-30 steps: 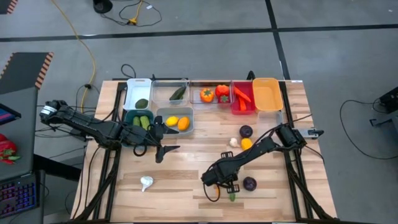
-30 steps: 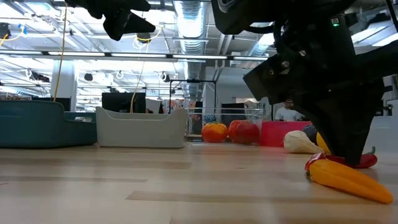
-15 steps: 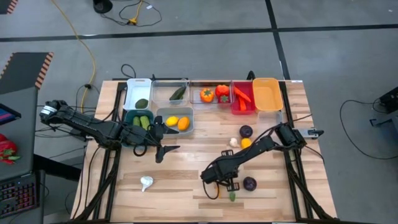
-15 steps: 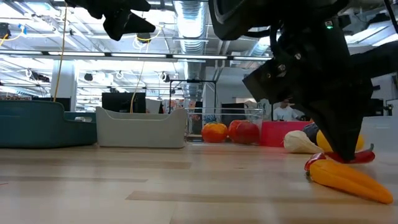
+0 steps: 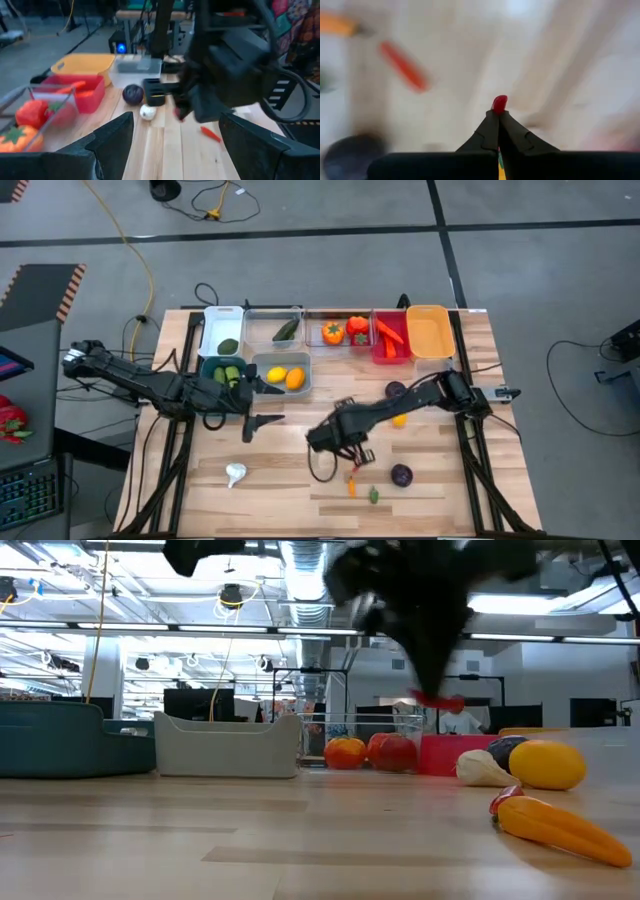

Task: Sort produce into baskets
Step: Put the red chili pepper into the top left transparent bin

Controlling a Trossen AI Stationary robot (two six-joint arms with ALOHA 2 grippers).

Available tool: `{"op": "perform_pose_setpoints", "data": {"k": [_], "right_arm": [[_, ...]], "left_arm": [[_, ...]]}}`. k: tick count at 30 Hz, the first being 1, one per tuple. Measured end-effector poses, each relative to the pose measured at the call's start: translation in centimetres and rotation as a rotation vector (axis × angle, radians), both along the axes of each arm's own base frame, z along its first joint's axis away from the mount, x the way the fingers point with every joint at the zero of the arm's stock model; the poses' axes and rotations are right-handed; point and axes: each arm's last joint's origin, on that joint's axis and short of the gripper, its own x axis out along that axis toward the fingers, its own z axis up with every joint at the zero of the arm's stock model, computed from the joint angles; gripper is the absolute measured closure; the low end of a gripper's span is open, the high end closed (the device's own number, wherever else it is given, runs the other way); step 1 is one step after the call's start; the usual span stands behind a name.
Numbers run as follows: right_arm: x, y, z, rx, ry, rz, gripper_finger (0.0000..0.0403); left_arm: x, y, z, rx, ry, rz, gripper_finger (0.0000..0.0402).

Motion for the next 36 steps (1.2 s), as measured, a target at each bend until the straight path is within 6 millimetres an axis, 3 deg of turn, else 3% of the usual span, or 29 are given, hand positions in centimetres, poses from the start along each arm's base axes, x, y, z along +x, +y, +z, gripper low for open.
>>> {"op": "perform_pose_setpoints", "data": {"k": [7,12,17,20,26,31,36], "right_arm": [[4.0,-6.4,3.1,-0.143,-0.310,0.016,0.0370],[6.9,-12.3,4.2,-0.175,-0.575,-0.037,0.0370],[8.4,-18.5,5.8,-0.246,-0.833,-0.136,0.0366],[8.6,-21.8,6.8,-0.235,-0.970,-0.180,0.0365],[7.9,-26.8,7.5,-0.050,-1.130,-0.266,0.0365],[6.9,-29.3,7.6,0.006,-1.154,-0.299,0.0349],[6.6,-30.3,7.7,0.048,-1.170,-0.315,0.0296]], "left_arm": [[-2.1,0.4,1.8,0.001,-0.092,-0.001,0.0123],[-4.0,0.9,2.8,-0.051,-0.125,0.007,0.0123],[-5.8,1.5,2.7,-0.120,-0.088,0.023,0.0123],[-6.7,1.8,2.6,-0.133,-0.066,0.044,0.0123],[-7.1,2.1,2.3,-0.111,-0.037,0.089,0.0123],[-7.1,2.1,2.1,-0.095,-0.011,0.092,0.0123],[-7.1,2.2,1.9,-0.086,0.003,0.111,0.0123]]}}
